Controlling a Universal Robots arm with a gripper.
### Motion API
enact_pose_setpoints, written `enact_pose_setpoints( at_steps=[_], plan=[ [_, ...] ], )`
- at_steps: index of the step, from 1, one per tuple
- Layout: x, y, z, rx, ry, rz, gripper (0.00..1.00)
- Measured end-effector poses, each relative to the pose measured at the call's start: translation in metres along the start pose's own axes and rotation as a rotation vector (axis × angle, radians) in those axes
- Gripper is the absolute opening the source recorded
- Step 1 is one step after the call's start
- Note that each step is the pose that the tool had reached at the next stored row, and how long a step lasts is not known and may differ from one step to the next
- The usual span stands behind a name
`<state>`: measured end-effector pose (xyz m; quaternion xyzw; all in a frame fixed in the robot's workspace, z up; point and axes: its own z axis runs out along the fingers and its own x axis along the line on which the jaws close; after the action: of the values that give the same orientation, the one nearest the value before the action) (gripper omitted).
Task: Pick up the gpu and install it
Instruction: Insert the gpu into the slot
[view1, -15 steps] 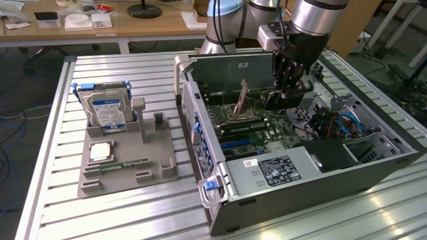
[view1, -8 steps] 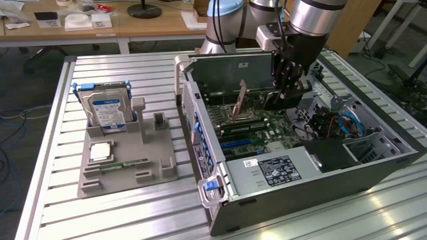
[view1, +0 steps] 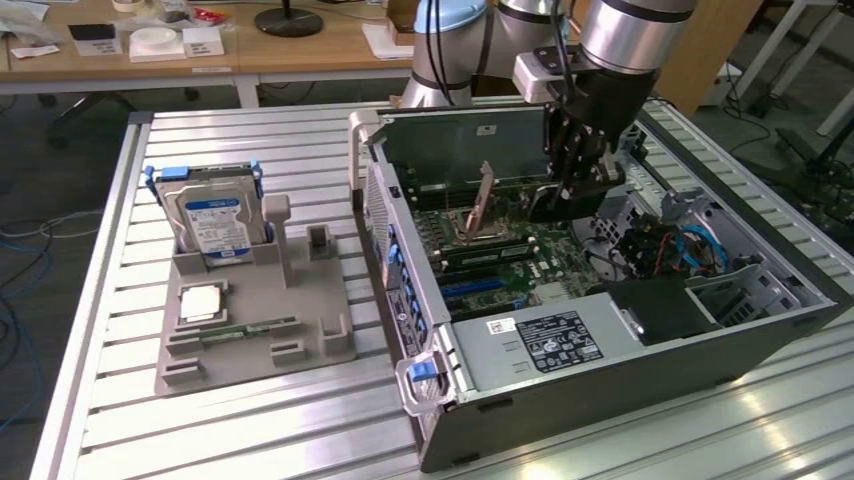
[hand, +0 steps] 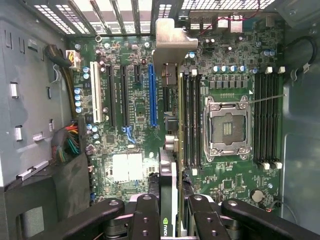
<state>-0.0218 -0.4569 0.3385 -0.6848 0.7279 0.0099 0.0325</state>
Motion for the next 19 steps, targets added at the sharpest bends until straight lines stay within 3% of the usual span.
enact_pose_setpoints(
  at_steps=[19],
  plan=[
    [0.0, 0.0, 0.0, -0.0006, -0.0002, -0.009, 0.27]
  ],
)
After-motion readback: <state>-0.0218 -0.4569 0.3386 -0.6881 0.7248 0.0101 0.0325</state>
